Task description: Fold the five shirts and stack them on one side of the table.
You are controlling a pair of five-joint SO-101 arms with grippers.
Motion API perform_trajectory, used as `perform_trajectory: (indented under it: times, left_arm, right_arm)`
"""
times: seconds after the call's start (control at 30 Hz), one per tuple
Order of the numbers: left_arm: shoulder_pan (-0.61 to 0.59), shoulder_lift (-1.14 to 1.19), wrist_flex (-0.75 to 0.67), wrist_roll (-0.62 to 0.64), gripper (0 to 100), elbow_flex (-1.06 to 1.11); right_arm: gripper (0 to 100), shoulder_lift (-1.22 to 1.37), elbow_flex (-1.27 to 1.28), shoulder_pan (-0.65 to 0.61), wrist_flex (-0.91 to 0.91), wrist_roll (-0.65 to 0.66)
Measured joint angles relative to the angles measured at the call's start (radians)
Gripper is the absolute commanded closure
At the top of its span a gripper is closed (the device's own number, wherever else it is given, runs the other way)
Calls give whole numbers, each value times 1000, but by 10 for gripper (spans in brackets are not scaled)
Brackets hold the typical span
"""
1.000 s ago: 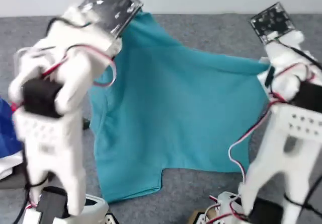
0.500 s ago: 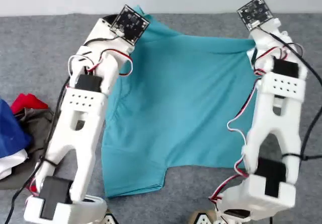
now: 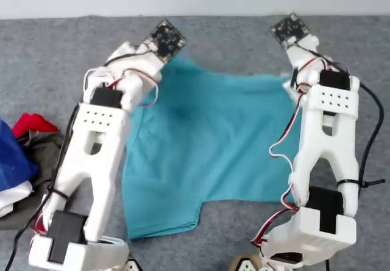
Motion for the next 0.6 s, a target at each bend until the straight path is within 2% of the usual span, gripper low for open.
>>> perform_trajectory:
  times: [0.4,0.47,0.6]
  left_arm:
    - [8,-198,569,-3,987,0]
    - [8,-199,624,-3,987,2]
    - [8,-210,647,-3,987,77]
  right_arm:
    - [990,0,0,0,443,0]
    - [990,0,0,0,491,0]
    - [990,0,26,0,562,-2]
